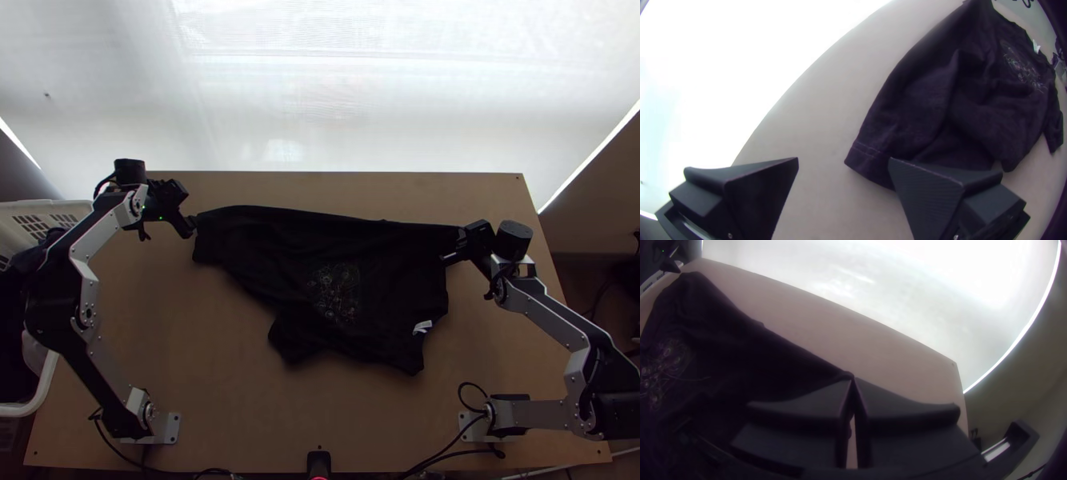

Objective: Fold the t-shirt

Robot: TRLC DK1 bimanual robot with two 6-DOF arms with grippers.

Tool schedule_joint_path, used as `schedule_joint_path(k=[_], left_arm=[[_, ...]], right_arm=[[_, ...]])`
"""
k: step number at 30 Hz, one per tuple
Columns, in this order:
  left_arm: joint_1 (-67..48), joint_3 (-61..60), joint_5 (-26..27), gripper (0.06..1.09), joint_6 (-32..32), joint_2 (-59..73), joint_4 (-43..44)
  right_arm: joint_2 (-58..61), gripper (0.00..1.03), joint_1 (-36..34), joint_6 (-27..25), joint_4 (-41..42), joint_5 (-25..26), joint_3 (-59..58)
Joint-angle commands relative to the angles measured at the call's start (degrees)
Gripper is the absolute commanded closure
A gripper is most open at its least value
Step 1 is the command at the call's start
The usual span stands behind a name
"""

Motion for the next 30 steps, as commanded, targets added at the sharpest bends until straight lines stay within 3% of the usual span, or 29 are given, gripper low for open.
schedule_joint_path(k=[1, 7, 14, 19, 30], left_arm=[[-1.05, 2.22, 0.05, 0.10, -0.80, 0.54, -5.59], [-1.66, 8.11, 2.68, 0.11, -3.35, 3.18, -20.09], [2.38, 28.32, 22.90, 0.11, -13.98, 14.43, -47.16], [6.07, 33.07, 29.75, 0.11, -21.28, 17.77, -48.13], [9.06, 36.58, 29.58, 0.14, -25.32, 21.98, -49.71]], right_arm=[[0.04, 1.00, 0.10, -0.03, 0.08, -0.10, -0.13], [-0.05, 1.00, 0.10, 0.68, 0.08, -0.10, -0.39], [-0.67, 1.00, 0.28, 1.47, -0.28, -0.10, -0.92], [-1.28, 1.00, 0.54, 1.47, -0.36, -0.10, -1.27], [-2.51, 1.00, 0.45, 1.38, -0.98, -0.10, -1.71]])
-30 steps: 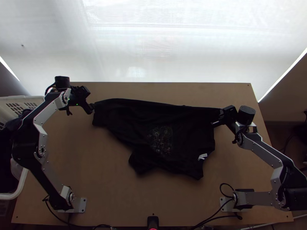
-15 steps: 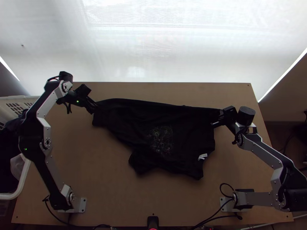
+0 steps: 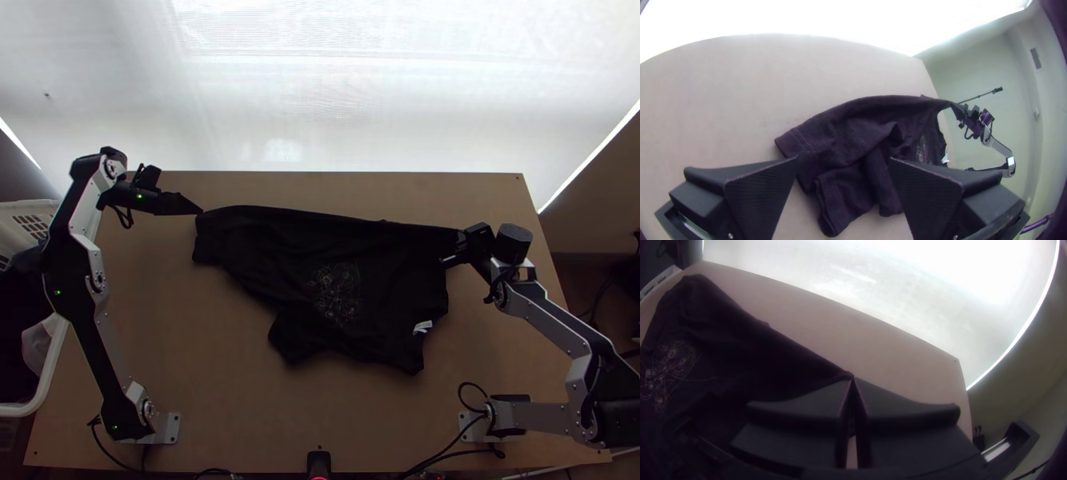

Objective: Fold the t-shirt

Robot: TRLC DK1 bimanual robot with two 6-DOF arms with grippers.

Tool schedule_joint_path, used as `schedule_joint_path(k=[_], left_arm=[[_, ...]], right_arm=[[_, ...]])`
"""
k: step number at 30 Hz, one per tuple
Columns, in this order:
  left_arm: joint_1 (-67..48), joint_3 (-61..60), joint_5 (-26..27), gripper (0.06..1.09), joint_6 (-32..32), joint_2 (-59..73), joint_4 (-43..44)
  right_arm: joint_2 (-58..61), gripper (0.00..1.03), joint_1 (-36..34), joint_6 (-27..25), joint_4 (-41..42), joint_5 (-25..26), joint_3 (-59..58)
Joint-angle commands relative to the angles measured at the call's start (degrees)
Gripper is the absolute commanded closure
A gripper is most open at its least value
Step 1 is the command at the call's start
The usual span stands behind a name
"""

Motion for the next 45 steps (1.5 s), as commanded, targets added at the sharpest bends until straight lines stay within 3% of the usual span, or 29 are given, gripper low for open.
schedule_joint_path(k=[1, 25, 29, 31, 33, 37, 45], left_arm=[[1.76, 2.38, 0.84, 0.14, -2.24, 2.93, -2.52], [-2.99, 1.06, 0.22, 0.14, -1.10, 4.42, -5.07], [-3.08, 1.06, 0.13, 0.33, -0.92, 4.68, -4.45], [-2.90, 1.15, -0.39, 0.29, -1.01, 4.68, -4.10], [-2.37, 1.15, -2.06, 0.10, -1.01, 4.25, -4.10], [-0.53, 1.15, -5.40, 0.10, -1.01, 3.01, -3.93], [-0.97, 1.15, -5.67, 0.10, -0.92, 3.89, -2.61]], right_arm=[[-0.65, 1.00, -0.12, -0.06, -0.30, 0.05, -0.40], [-1.71, 1.00, -1.61, -0.15, -0.74, 0.05, -0.40], [-2.32, 1.00, -1.70, -0.15, -1.01, 0.05, -0.58], [-2.50, 1.00, -1.70, -0.15, -1.09, 0.05, -0.58], [-2.67, 1.00, -1.70, -0.15, -1.18, 0.05, -0.67], [-2.67, 1.00, -1.79, -0.15, -1.09, 0.05, -0.93], [-2.41, 1.00, -1.44, -0.06, -1.09, 0.05, -0.40]])
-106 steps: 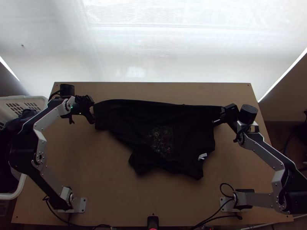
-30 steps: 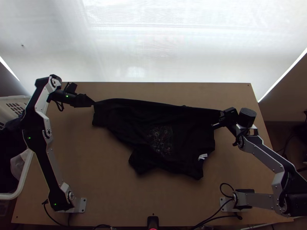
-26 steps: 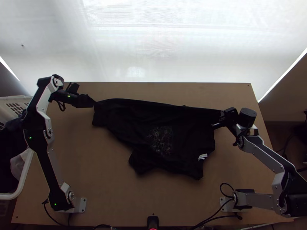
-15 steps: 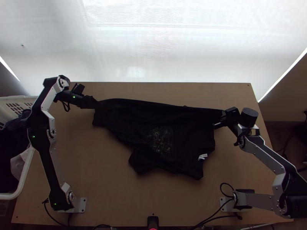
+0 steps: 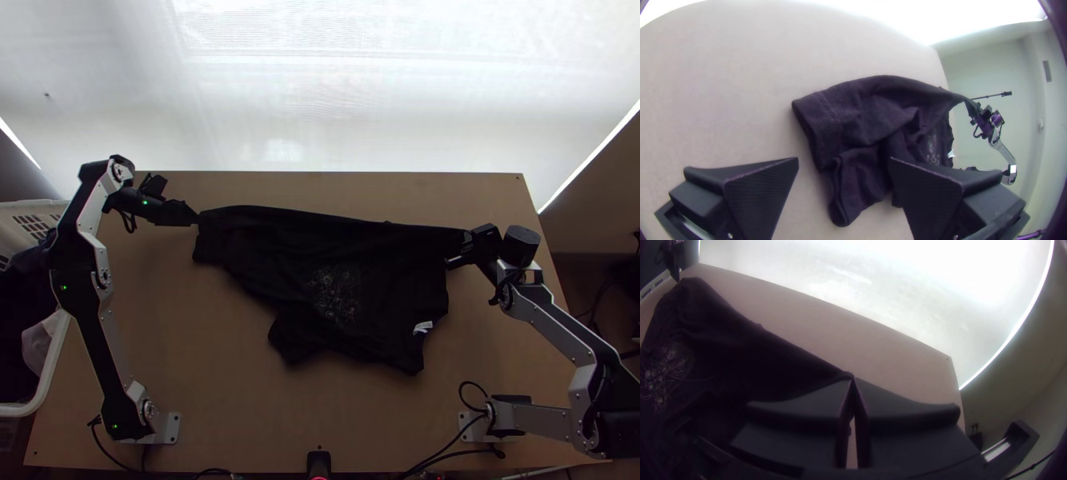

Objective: Fold the t-shirt

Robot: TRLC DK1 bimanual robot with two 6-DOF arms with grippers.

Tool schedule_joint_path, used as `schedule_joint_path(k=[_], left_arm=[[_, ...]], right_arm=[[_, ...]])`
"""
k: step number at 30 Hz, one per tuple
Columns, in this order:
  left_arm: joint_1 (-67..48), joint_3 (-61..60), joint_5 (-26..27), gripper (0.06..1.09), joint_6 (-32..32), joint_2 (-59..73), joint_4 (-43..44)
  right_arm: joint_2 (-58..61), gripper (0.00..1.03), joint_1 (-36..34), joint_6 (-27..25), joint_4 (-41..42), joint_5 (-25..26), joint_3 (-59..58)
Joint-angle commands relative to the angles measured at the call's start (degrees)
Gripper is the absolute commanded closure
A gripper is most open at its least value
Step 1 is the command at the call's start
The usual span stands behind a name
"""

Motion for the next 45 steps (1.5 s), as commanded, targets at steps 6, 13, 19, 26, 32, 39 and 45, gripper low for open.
schedule_joint_path(k=[6, 13, 19, 26, 32, 39, 45], left_arm=[[-2.62, 0.08, -0.62, 0.10, -0.60, 1.43, 3.41], [-3.76, 0.87, 0.35, 0.20, -2.79, 3.01, 5.79], [-4.38, 3.07, 0.88, 1.05, -4.64, 0.37, 7.37], [-6.40, 11.24, -6.51, 1.05, -0.69, -15.36, 9.57], [-6.31, 12.03, -8.26, 1.05, -1.83, -25.29, 10.27], [-7.19, 8.87, -9.23, 1.05, 3.71, -40.41, 12.91], [-2.79, 9.48, -12.22, 1.05, 5.38, -49.46, 13.08]], right_arm=[[-0.05, 1.00, 0.23, 0.05, 0.00, 0.00, 0.25], [-0.84, 1.00, -0.21, 0.05, -0.09, 0.00, -1.50], [-1.99, 1.00, -0.13, 0.13, -0.09, 0.00, -2.12], [-4.36, 1.00, -0.21, 1.01, -3.25, 0.00, 1.66], [-8.05, 1.00, -0.21, 2.95, -10.02, 0.00, 9.57], [-13.59, 1.00, -1.18, 2.77, -24.79, 1.85, 26.62], [-17.72, 1.00, -2.24, 2.68, -40.78, 1.94, 52.20]])
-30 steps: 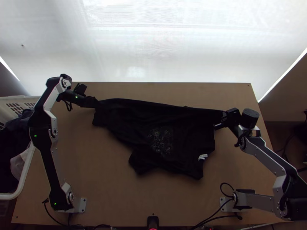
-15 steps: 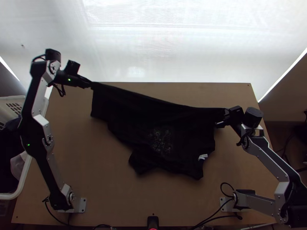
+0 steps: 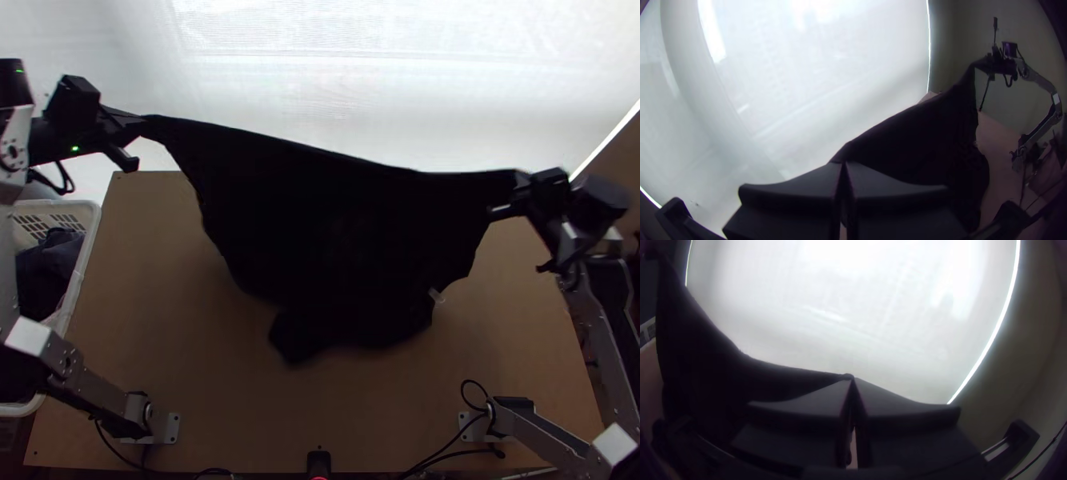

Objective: Fold the t-shirt

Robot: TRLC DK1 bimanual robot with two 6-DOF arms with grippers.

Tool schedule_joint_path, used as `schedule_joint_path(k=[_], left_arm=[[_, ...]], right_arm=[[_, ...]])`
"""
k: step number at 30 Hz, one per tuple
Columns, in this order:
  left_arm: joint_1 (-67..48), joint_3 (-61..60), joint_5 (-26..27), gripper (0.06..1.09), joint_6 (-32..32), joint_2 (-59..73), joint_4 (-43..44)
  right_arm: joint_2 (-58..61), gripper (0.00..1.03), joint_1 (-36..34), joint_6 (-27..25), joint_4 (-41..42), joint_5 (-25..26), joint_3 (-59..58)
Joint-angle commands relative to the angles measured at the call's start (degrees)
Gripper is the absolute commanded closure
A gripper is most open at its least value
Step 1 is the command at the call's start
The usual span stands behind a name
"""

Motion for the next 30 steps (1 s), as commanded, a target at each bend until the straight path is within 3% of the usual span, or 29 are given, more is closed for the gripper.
schedule_joint_path(k=[1, 4, 11, 23, 30], left_arm=[[5.41, 0.39, -2.25, 1.05, 0.76, -11.43, 1.06], [13.32, 0.48, 2.41, 1.05, -3.02, -14.77, 1.94], [15.08, -3.65, 2.41, 1.05, -1.52, -29.10, 10.03], [16.05, -4.27, 2.05, 1.05, 0.06, -41.67, 12.40], [14.90, -3.92, 2.32, 1.05, 1.29, -46.85, 11.08]], right_arm=[[-4.08, 1.00, -1.27, -0.16, -16.42, 0.47, 28.05], [-3.11, 1.00, -2.15, -0.51, -22.14, 0.47, 41.94], [-2.23, 1.00, -2.24, -1.04, -32.07, 0.39, 62.94], [-12.08, 1.00, -2.42, -1.48, -32.86, -1.20, 66.81], [-16.03, 1.00, -8.66, -2.62, -33.12, -8.32, 67.34]])
